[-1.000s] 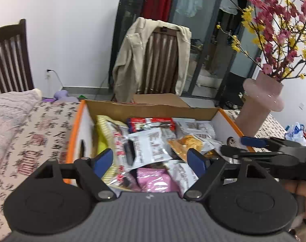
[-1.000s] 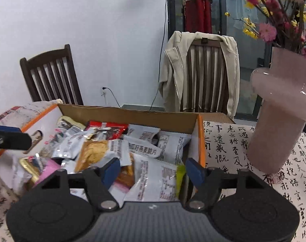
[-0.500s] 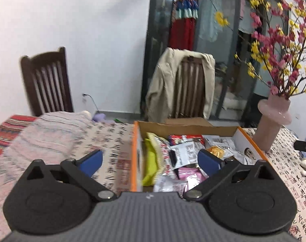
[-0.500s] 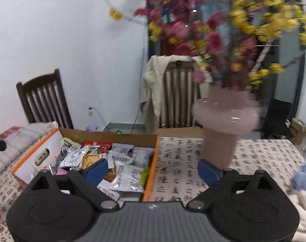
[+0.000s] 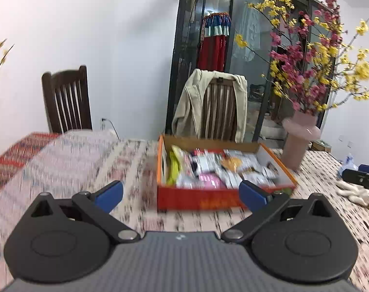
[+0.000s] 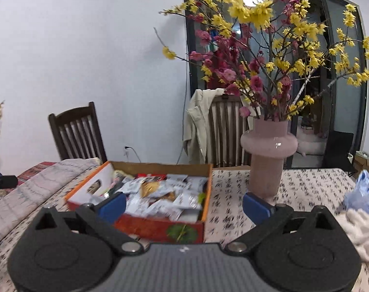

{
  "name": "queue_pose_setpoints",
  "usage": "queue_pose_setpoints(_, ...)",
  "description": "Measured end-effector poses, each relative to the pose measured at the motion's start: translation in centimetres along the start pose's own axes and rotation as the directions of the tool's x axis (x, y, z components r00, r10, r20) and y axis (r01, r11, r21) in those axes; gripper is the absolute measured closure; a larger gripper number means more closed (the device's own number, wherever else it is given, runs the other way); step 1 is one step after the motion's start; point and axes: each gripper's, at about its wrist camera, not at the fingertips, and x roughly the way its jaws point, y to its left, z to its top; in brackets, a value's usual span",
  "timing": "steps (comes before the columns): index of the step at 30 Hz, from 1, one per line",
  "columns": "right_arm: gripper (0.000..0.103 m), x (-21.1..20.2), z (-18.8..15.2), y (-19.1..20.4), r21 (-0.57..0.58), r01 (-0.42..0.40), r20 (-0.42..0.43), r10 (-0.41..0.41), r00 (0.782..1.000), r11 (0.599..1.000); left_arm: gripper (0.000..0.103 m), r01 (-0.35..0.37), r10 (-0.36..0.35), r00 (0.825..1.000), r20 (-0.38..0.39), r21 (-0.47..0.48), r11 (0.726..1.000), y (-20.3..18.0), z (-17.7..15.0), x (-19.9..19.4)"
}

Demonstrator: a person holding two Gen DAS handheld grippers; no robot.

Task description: Organize snacks

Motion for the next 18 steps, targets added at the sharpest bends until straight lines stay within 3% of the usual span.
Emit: queue_pose_setpoints(18, 0.0, -15.9, -14.8, 6.8, -0.068, -0.085, 0.032, 0.087, 0.996, 0.994, 0.0, 0.039, -0.04, 0.999, 0.029, 0.035, 0.999, -2.8, -17.8, -16.0)
